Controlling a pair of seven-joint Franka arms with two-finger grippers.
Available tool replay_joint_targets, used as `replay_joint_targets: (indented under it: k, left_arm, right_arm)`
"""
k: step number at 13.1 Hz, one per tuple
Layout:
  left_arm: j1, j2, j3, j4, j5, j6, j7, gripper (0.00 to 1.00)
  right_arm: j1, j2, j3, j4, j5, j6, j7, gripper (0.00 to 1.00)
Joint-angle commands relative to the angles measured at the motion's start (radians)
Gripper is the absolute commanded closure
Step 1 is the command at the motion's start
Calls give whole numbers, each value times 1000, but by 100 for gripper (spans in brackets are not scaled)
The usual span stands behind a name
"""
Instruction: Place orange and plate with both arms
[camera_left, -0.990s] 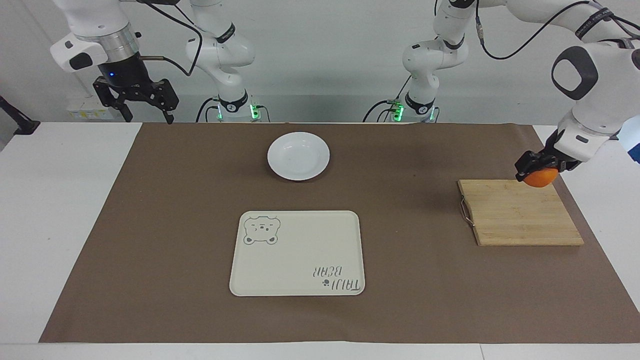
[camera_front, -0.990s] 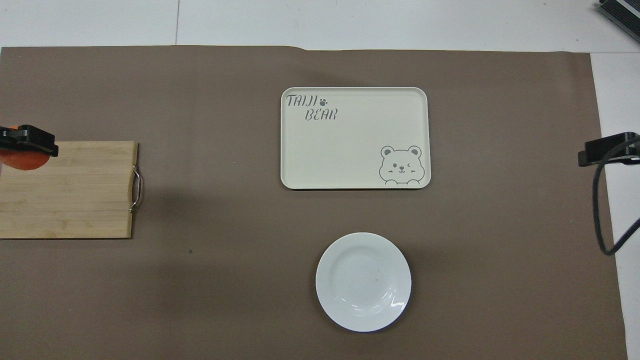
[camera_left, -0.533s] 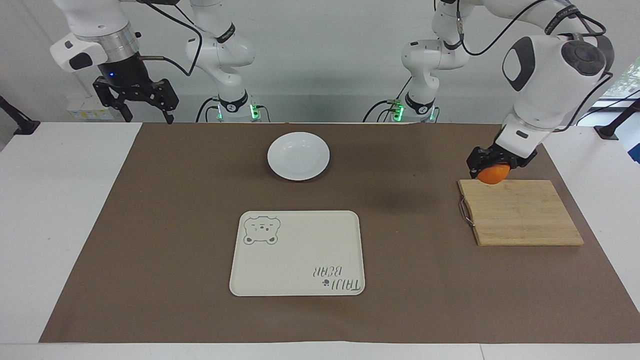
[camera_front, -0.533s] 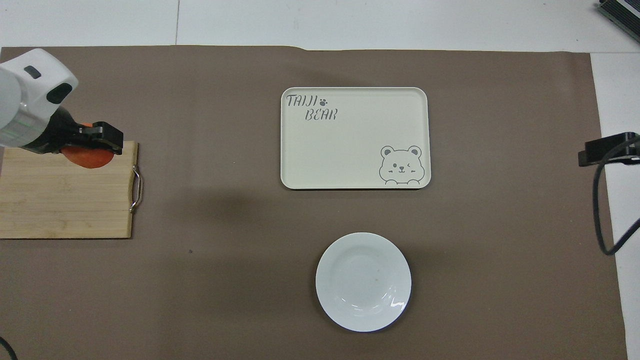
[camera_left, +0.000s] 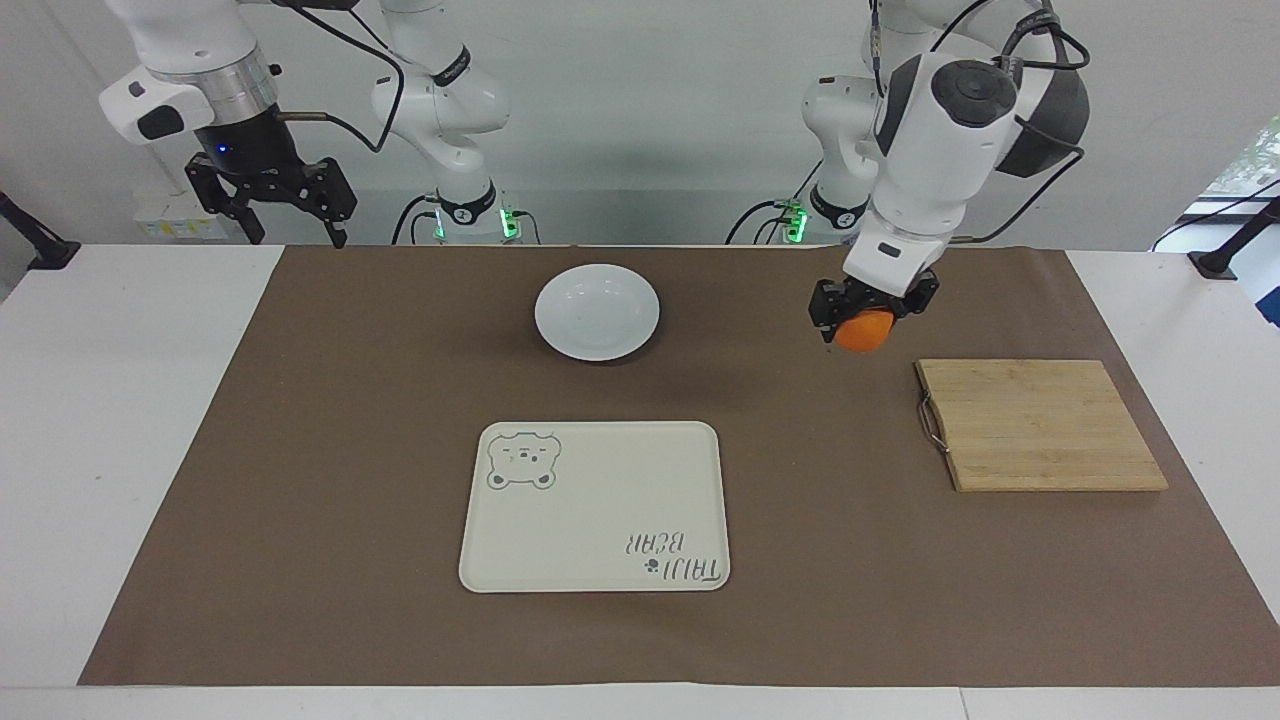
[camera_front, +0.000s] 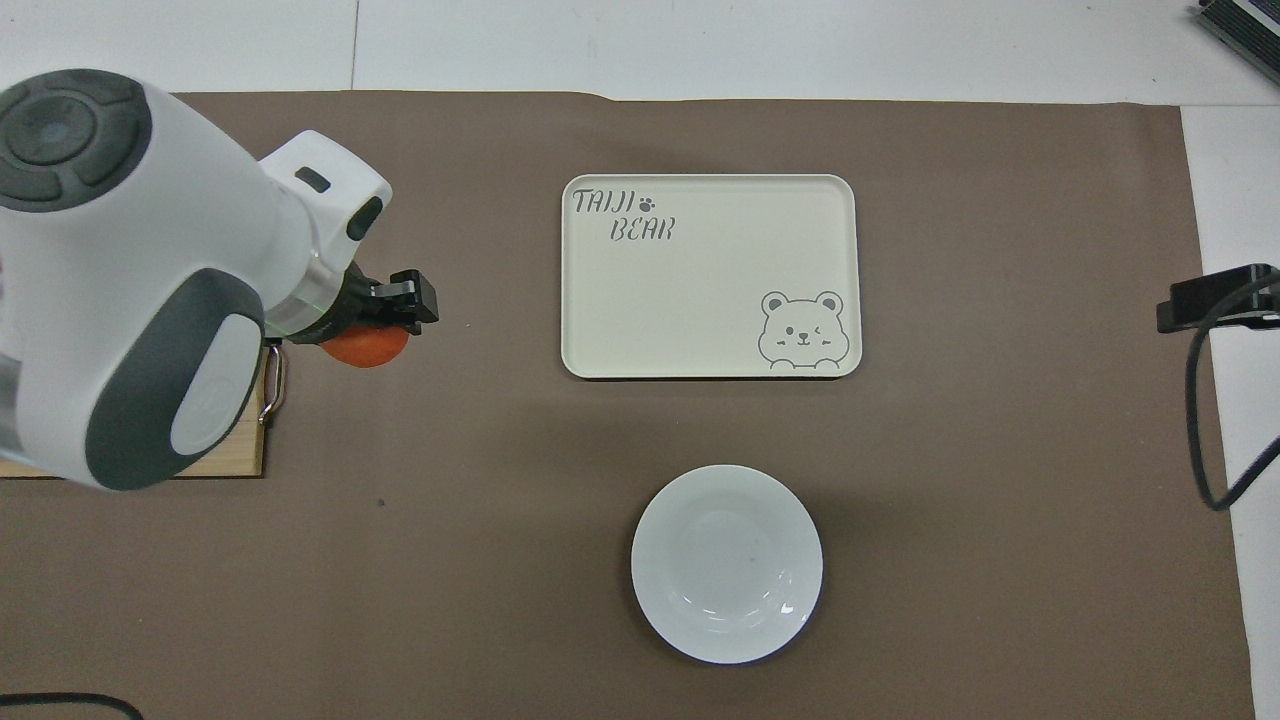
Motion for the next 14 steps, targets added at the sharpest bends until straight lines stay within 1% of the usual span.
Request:
replay_joint_targets:
  k: [1,3,5,6,7,8,10,12,14]
  left_arm:
    - [-108,-23,19,-16,-5,-3,-126,100]
    - [-177,-6,19,-22,-5,20,-207,100]
    - [-244,0,19,-66,-3,80,-276,100]
    - [-301,29,19,-77,3,109,-339,100]
    - [-353,74,19,-79,19,155,-425,100]
    - [-383,89,19,-92,20,199,-468,100]
    - [-453,111,18,-143,20,283,-549,100]
    - [-501,102,15,-216,20,365,-588,100]
    - [-553,118,16,-264,20,440,-650,100]
  right_arm:
    - [-5,-6,0,1,18,-21,-20,0]
    - [-5,-11,-2,1,18,-44,-21,0]
    - [-5,-9,-2,1,18,-43,-21,0]
    - [-5,-9,-2,1,18,-44,-21,0]
    - [-5,-9,-2,1,18,-45,-21,0]
    - [-6,-9,-3,1,18,-43,-21,0]
    - [-12,-12,-6,-5,18,-45,-9,0]
    - [-16,-15,-6,-14,18,-19,-15,0]
    - [-5,-52,-3,-78,20,8,-10,0]
